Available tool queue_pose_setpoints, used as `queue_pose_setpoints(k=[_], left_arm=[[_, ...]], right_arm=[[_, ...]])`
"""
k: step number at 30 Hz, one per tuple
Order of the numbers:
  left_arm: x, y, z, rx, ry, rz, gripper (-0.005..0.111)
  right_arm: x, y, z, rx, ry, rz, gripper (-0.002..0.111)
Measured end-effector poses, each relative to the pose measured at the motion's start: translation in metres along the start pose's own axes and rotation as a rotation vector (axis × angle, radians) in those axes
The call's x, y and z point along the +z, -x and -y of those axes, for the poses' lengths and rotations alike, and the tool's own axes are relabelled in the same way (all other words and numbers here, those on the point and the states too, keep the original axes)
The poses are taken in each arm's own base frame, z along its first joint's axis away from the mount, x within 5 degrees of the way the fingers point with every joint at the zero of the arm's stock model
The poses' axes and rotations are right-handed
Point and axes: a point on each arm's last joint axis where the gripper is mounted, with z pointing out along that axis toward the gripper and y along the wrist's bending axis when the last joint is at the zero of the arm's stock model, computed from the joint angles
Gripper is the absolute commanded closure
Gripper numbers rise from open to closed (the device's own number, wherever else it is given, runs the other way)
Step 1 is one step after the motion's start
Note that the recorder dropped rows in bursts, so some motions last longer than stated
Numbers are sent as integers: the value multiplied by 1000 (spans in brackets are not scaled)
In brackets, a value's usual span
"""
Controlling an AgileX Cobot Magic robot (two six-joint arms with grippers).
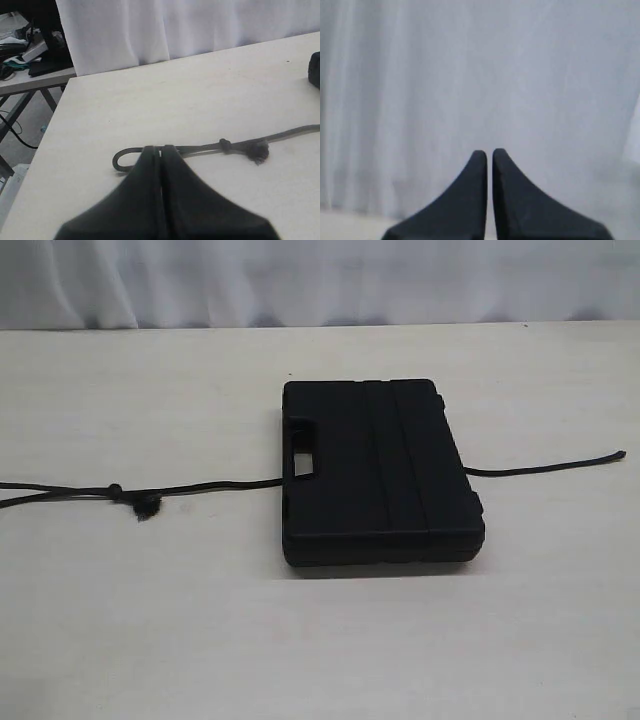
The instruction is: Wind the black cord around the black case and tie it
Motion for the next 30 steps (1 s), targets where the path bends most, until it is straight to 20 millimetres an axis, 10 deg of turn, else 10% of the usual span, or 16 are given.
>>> queue_pose_setpoints(k=[9,18,24,30], left_arm=[[0,0,0,0,0,0,107],[0,0,0,0,0,0,107],[0,0,0,0,0,0,107],[0,0,0,0,0,0,107]], right_arm=[[-8,70,0,403,143,487,101],[61,160,41,240,-216,-196,51],[149,140,43,193,-207,-854,52],[223,107,24,254,7,-1040,54]])
